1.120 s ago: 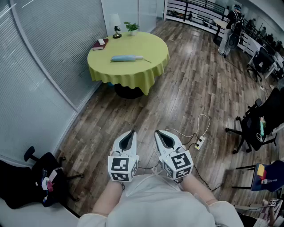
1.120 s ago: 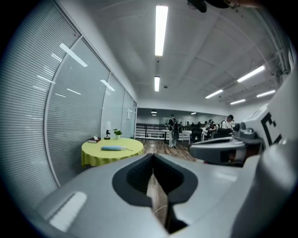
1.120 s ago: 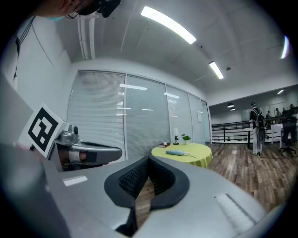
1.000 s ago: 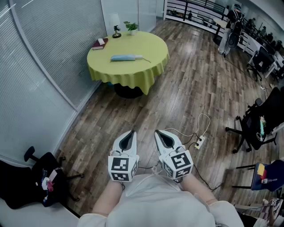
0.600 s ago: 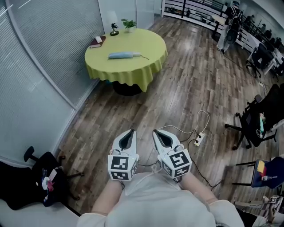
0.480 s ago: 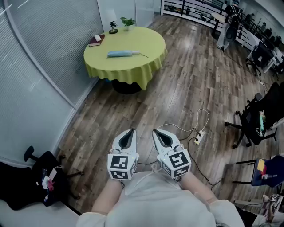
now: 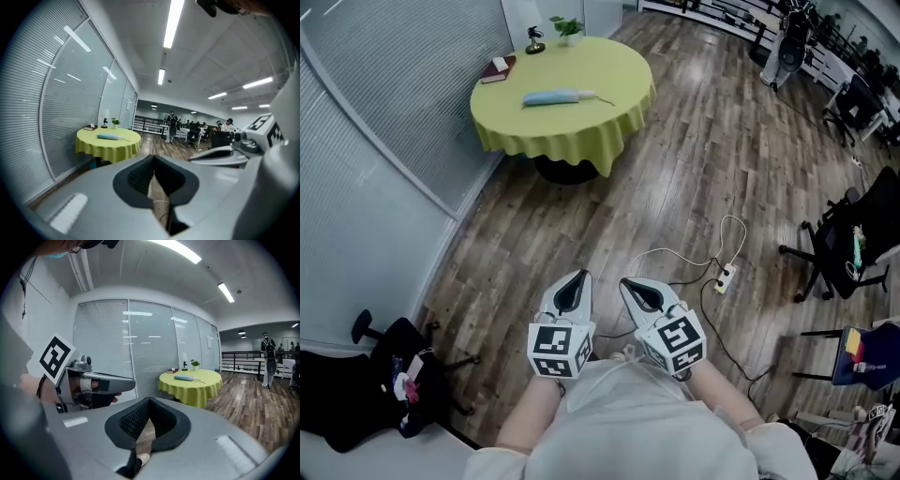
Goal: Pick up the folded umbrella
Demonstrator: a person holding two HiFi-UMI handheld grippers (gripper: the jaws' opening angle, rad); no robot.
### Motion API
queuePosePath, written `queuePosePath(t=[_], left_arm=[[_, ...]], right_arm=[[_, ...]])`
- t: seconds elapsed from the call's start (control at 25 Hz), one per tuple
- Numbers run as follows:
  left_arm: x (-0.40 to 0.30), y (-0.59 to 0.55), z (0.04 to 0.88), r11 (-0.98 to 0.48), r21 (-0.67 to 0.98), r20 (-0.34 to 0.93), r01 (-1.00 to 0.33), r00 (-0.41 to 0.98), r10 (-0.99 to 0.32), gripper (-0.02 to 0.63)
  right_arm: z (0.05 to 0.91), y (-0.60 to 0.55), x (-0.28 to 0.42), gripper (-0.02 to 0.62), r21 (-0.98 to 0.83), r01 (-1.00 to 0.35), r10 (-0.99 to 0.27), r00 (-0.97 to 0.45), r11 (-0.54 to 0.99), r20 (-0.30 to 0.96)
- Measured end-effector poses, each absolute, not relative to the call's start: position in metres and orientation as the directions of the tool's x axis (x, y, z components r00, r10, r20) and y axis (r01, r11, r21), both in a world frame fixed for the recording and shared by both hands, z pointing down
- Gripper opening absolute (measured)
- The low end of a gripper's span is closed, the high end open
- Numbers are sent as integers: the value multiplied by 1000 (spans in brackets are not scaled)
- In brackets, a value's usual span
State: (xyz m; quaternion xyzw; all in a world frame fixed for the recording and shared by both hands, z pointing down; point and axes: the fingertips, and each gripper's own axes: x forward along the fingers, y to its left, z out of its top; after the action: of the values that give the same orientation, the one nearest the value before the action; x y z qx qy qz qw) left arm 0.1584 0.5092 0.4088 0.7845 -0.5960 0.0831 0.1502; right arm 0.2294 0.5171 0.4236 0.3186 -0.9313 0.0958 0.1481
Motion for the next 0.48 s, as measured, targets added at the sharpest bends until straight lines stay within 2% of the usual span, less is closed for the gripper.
queuePosePath(t=[0.24,0.48], left_arm=[[118,442,418,-271,164,316,-948,311,-896,6],[50,347,408,-319,196,296,-927,366,-882,6]], right_arm=[[433,449,195,0,-84,-662,-596,-717,745,362],[433,358,126,0,-63,-680,-606,-688,730,399]])
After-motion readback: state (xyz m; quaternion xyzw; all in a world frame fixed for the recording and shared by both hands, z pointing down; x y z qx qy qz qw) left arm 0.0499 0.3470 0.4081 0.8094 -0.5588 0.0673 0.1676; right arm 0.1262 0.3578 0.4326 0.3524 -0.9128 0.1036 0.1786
